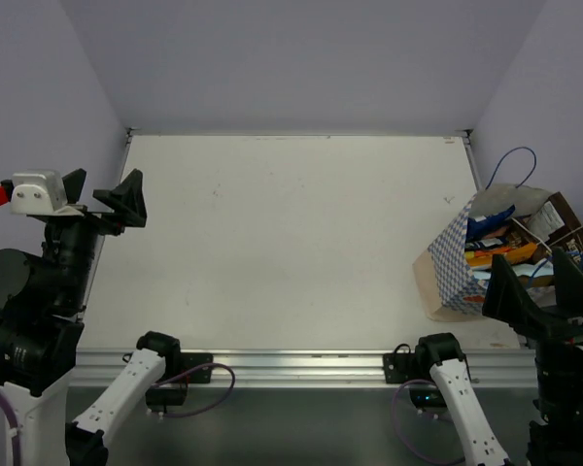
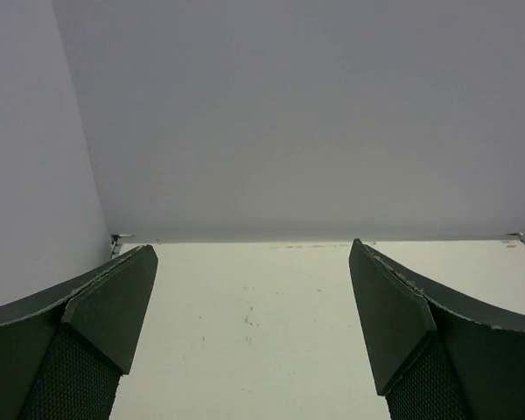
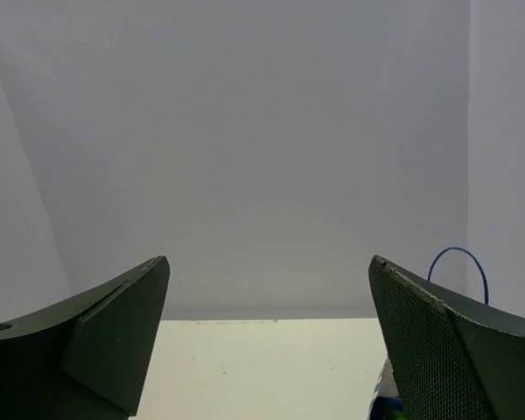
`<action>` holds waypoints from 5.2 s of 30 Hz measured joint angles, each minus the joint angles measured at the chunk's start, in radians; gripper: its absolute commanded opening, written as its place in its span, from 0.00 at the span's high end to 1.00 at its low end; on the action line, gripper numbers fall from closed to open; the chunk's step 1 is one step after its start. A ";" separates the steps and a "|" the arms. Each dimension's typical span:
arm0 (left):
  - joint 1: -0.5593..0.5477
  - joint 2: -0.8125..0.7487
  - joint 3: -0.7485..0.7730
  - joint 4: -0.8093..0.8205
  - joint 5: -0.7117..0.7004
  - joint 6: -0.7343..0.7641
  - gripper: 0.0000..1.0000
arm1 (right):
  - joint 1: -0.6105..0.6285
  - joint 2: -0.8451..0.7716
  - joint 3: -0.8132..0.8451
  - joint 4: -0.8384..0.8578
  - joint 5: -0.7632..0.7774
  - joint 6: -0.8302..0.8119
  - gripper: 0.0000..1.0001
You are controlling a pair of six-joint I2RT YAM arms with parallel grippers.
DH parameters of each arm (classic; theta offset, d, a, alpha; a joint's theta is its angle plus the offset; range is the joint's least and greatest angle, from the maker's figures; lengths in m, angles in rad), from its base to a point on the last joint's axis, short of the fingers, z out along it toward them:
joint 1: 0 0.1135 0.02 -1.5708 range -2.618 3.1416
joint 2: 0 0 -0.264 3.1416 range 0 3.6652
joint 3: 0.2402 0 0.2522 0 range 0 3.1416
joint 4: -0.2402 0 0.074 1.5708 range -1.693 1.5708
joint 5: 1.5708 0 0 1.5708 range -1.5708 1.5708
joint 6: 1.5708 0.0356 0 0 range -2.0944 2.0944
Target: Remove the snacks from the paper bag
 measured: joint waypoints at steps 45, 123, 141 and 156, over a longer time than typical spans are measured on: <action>0.000 0.119 -0.158 -0.090 0.285 -0.019 0.00 | -0.152 0.881 -0.120 -0.374 0.158 0.297 0.93; -0.010 0.465 -0.201 0.007 0.091 0.153 1.00 | 1.009 0.989 0.136 0.082 0.148 0.076 0.20; -0.011 0.215 -0.414 0.115 0.308 0.213 1.00 | 0.950 1.304 0.013 0.334 0.131 -0.017 0.32; -0.012 0.264 -0.367 0.087 0.262 0.156 1.00 | 0.954 1.345 0.069 0.358 0.142 -0.005 0.30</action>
